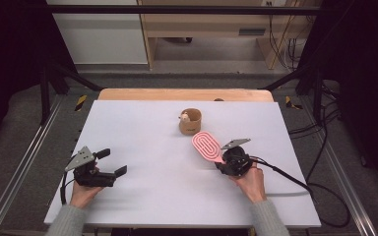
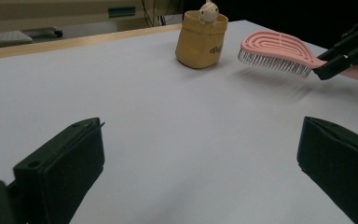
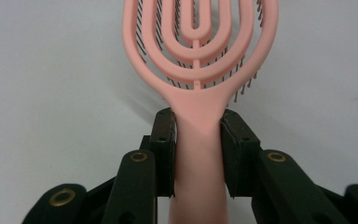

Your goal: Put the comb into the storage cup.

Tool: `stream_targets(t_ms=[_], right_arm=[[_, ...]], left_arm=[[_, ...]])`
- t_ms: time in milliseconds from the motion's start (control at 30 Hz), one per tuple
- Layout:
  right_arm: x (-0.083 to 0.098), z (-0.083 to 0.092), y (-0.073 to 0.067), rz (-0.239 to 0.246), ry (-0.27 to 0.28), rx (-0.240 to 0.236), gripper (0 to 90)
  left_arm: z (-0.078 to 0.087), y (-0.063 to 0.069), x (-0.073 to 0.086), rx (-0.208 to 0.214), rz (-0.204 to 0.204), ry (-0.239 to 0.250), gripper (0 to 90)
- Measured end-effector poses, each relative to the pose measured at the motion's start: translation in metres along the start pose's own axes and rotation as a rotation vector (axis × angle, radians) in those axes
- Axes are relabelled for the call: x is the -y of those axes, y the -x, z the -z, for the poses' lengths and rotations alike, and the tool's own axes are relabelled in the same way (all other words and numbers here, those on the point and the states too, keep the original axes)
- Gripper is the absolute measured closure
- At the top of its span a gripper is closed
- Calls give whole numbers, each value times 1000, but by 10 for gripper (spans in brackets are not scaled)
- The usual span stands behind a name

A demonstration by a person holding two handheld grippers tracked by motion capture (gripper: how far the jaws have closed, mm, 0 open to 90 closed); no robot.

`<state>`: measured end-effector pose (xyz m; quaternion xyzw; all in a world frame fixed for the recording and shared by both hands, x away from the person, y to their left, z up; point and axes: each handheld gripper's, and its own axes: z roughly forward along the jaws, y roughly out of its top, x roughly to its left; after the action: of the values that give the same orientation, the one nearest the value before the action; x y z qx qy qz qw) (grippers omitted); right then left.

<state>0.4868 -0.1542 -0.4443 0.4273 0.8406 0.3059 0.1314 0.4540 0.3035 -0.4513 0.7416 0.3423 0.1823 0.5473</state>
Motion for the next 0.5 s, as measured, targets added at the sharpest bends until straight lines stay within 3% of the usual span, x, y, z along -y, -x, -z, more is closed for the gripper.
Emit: stream_targets(t_ms=[500], right_arm=[[-1,18,2,12,78,-8,696]], left_arm=[[-1,0,0,-1,5,-3,7]])
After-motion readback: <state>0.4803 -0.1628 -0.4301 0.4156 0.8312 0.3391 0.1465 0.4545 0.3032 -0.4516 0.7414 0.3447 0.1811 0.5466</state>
